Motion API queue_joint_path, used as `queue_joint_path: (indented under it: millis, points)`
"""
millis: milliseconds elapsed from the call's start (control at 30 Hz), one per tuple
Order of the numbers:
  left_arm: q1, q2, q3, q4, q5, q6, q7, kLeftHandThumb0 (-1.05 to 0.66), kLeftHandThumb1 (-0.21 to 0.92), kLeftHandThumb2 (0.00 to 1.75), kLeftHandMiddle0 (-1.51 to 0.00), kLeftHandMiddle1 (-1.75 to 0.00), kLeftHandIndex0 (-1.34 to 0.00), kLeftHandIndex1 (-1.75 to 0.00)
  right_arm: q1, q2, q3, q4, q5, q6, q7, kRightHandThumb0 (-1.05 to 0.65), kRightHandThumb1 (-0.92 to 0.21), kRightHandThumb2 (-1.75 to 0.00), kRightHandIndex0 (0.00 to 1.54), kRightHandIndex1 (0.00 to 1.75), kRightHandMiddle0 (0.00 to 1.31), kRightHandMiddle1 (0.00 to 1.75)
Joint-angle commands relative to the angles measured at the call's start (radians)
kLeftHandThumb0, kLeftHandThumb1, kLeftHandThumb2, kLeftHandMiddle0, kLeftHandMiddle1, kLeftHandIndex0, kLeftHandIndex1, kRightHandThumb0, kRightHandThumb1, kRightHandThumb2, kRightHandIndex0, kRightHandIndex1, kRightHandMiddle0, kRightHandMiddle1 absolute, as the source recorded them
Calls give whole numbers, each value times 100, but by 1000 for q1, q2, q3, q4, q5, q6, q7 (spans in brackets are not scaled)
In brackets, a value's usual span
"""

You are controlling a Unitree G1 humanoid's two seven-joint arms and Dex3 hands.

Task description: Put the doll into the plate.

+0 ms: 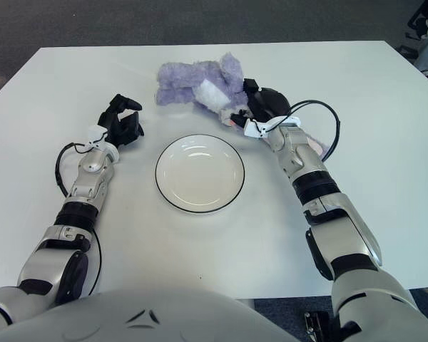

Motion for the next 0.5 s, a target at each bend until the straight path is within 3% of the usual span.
queue_joint_path:
  millis: [0,267,367,467]
  points:
    - [65,-15,-10,36,3,10,-13,-38,69,83,-90,-175,-33,-175,39,12,7,94,9,30,20,0,-5,-151,87,143,67,175]
    - [65,-15,-10,34,-2,16,-14,-38,69,83,-91,-175,-33,-175,17,37,-39,165,95,14,38,0,0,-158,93,146,65,175]
    - [66,-14,-10,29,-3,19,-15,-38,69,83,-91,-175,-33,-175,0,47,-61,181,144,38,102,0,0,-160,93,150,64,175]
    - [68,-14,-10,27,-2,20,-14,-38,69,83,-91,-175,-33,-175,-16,56,-86,158,199,122,202,0,0,-161,91,154,64,175]
